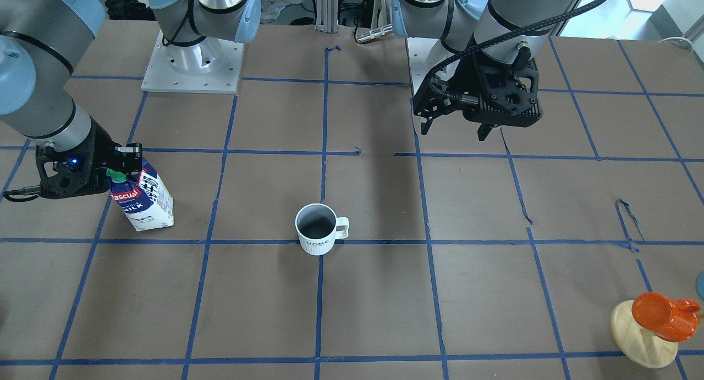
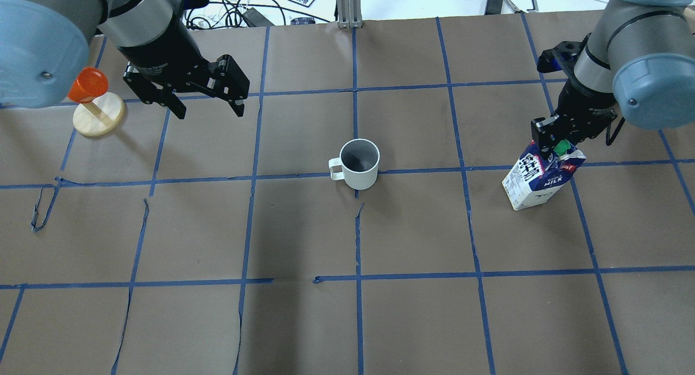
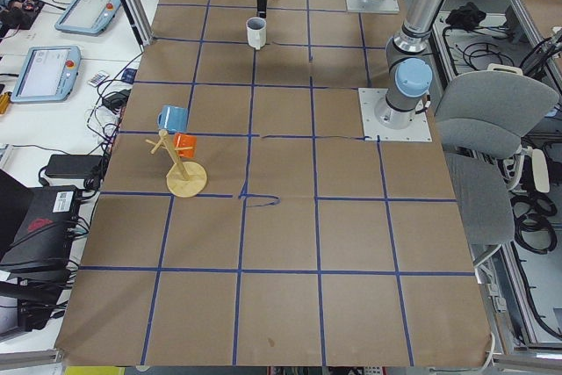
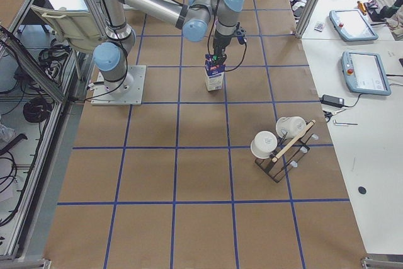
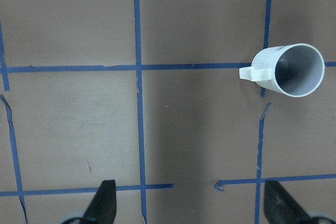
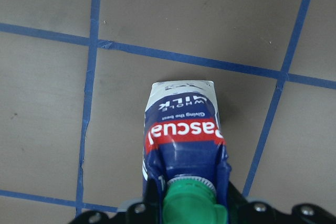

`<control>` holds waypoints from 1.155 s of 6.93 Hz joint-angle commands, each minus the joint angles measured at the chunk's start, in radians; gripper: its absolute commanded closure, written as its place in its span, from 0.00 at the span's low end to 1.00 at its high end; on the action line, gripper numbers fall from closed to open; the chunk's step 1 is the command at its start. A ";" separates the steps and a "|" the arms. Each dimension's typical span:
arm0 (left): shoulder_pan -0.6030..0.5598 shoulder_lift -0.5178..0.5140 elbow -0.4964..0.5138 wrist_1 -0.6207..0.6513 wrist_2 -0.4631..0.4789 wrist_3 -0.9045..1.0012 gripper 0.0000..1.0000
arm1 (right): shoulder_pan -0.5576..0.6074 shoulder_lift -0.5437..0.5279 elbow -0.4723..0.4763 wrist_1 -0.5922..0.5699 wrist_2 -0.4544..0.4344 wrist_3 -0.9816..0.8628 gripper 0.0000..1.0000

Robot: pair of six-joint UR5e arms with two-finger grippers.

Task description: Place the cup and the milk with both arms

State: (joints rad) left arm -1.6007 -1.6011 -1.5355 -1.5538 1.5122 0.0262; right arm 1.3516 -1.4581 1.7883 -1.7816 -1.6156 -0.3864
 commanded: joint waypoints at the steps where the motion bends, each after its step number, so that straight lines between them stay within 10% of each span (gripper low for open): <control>1: 0.007 0.004 -0.003 0.011 0.033 0.017 0.00 | 0.038 0.002 -0.073 0.058 0.058 0.110 0.83; 8: 0.008 0.004 -0.002 0.012 0.037 0.008 0.00 | 0.375 0.182 -0.268 0.036 0.097 0.622 0.82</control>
State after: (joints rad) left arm -1.5922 -1.5969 -1.5377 -1.5417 1.5499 0.0356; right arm 1.6901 -1.3028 1.5416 -1.7408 -1.5204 0.1816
